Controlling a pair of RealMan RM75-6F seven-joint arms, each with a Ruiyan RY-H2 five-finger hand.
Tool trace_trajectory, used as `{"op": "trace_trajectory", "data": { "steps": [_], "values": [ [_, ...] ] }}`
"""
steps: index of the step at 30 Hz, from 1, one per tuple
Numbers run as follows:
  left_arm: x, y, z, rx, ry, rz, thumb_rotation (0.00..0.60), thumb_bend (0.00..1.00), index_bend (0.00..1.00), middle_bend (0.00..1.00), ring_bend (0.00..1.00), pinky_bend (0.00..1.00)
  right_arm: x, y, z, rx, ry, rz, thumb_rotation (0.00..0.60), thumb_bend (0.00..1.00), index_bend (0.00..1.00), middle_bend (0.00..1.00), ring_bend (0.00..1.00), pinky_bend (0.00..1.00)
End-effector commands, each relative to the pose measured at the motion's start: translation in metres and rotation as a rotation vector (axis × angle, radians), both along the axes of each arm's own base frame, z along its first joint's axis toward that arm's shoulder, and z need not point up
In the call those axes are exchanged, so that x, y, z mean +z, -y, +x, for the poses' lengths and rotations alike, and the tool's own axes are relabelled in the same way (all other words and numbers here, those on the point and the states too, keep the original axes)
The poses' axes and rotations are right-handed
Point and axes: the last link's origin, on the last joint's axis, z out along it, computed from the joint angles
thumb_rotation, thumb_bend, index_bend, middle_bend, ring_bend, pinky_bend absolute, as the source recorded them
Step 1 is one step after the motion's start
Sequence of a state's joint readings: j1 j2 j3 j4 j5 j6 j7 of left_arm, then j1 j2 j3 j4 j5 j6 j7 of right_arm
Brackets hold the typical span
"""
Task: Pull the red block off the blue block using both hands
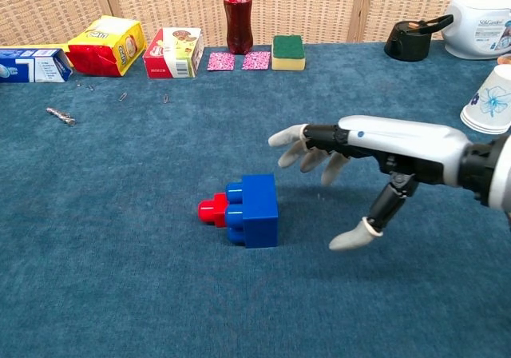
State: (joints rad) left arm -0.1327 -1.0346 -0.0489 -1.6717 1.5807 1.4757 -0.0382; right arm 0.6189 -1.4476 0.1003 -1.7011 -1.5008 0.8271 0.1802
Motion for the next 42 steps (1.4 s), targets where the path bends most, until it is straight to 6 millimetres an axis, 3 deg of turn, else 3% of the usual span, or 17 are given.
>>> {"op": "trace_trajectory", "data": {
  "steps": [1,26,30,34,42],
  "values": [
    [0.002,0.001,-0.002,0.001,0.002,0.005,0.6,0.17,0.46,0.36,0.2,0.27,-0.01,0.005,0.008,0.006,-0.007,-0.026,0.6,0.14,0.01,0.16,0.18,0.25],
    [0.015,0.005,-0.022,0.035,0.017,0.031,0.6,0.17,0.46,0.36,0.2,0.27,-0.062,0.02,0.04,-0.036,-0.021,-0.121,0.6,0.14,0.01,0.17,0.22,0.27],
    [0.017,0.006,-0.025,0.043,0.014,0.035,0.6,0.17,0.46,0.36,0.2,0.27,-0.066,0.026,0.041,-0.038,-0.026,-0.142,0.6,0.16,0.1,0.23,0.28,0.3],
    [0.018,0.007,-0.026,0.045,0.012,0.038,0.6,0.17,0.46,0.36,0.2,0.27,-0.065,0.03,0.042,-0.04,-0.021,-0.156,0.6,0.17,0.22,0.36,0.41,0.38],
    [0.016,0.006,-0.025,0.04,0.008,0.036,0.6,0.17,0.46,0.36,0.2,0.27,-0.066,0.029,0.039,-0.054,-0.02,-0.153,0.6,0.17,0.34,0.47,0.54,0.46]
  ]
}}
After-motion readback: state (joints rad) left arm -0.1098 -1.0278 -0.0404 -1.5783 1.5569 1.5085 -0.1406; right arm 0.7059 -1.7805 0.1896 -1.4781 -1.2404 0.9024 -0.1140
